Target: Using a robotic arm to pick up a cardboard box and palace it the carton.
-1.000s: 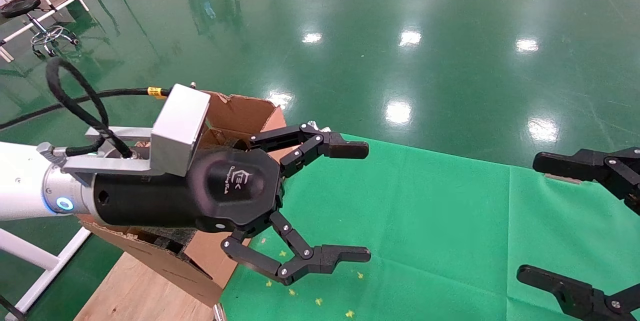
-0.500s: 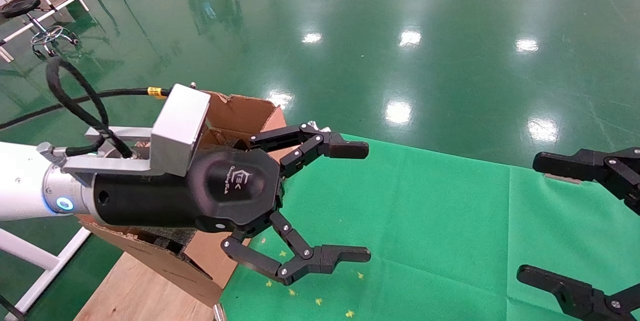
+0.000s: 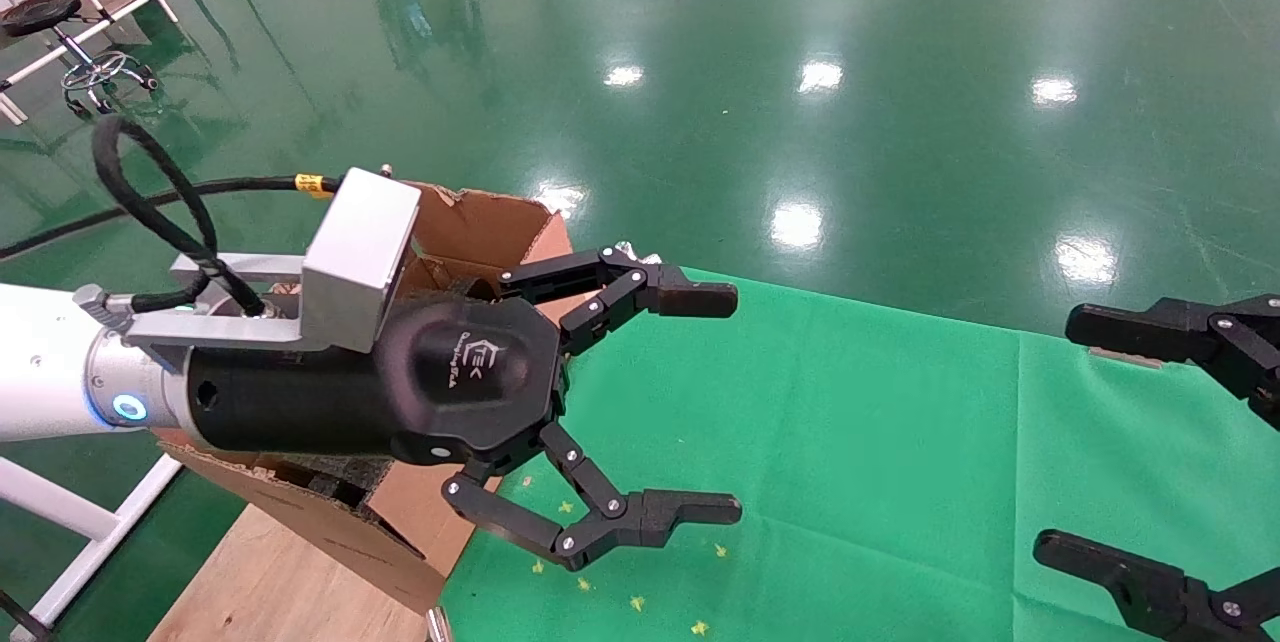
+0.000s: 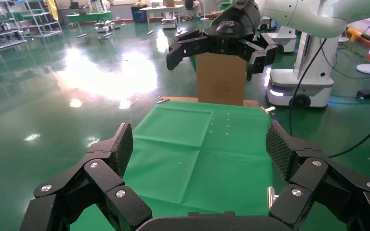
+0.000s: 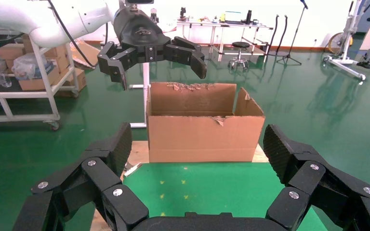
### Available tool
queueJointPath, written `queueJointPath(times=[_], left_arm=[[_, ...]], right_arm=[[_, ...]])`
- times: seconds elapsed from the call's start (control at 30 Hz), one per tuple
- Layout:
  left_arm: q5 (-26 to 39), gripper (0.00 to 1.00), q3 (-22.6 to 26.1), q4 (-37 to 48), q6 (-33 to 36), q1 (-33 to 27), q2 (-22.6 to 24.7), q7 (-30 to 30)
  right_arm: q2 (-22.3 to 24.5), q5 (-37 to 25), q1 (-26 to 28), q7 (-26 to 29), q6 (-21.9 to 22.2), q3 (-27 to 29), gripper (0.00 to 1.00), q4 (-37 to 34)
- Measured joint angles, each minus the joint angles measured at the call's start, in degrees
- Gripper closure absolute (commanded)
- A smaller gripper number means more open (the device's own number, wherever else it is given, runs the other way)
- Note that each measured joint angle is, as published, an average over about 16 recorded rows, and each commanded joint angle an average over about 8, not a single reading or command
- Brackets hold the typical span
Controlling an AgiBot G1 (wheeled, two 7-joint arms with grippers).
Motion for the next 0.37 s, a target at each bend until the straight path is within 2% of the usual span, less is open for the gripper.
queueJointPath(times=[0.37], left_arm=[[0.0, 0.0, 0.0, 0.0, 0.0, 0.0, 0.0, 0.0]], right_arm=[[0.0, 0.0, 0.0, 0.0, 0.0, 0.0, 0.0, 0.0]])
